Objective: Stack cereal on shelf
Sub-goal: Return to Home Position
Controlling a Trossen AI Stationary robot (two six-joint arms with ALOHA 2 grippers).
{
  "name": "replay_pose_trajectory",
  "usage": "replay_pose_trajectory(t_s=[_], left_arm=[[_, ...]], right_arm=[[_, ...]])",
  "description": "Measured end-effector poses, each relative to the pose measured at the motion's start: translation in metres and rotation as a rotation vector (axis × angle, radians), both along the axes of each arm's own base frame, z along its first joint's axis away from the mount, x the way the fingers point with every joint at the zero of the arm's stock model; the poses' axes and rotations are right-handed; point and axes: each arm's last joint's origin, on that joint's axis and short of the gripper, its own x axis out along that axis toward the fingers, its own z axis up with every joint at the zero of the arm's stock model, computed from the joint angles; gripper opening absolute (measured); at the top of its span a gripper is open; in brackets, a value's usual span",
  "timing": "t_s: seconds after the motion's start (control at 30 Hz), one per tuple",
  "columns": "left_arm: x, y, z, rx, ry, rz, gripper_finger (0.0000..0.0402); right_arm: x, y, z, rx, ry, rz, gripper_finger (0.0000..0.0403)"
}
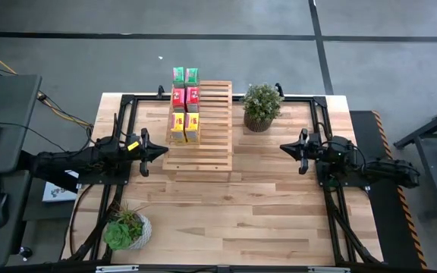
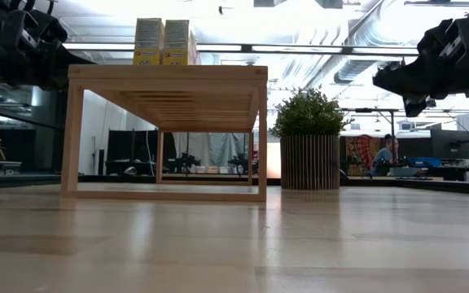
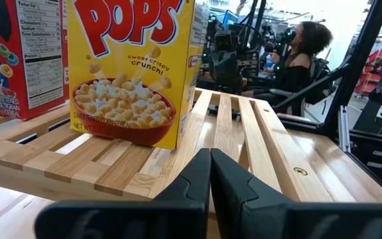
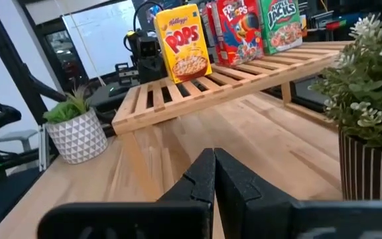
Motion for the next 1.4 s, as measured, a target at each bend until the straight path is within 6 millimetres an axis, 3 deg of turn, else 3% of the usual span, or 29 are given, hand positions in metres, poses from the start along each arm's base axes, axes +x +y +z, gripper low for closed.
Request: replay_pose_trajectory(t_s=[1.4], left_arm=[[0.0000, 0.0000, 0.0001, 0.000, 0.000, 0.000, 0.0003]], right_arm=[[-0.0001, 0.0000, -0.0001, 0.027, -0.002, 0.001, 0.0000]])
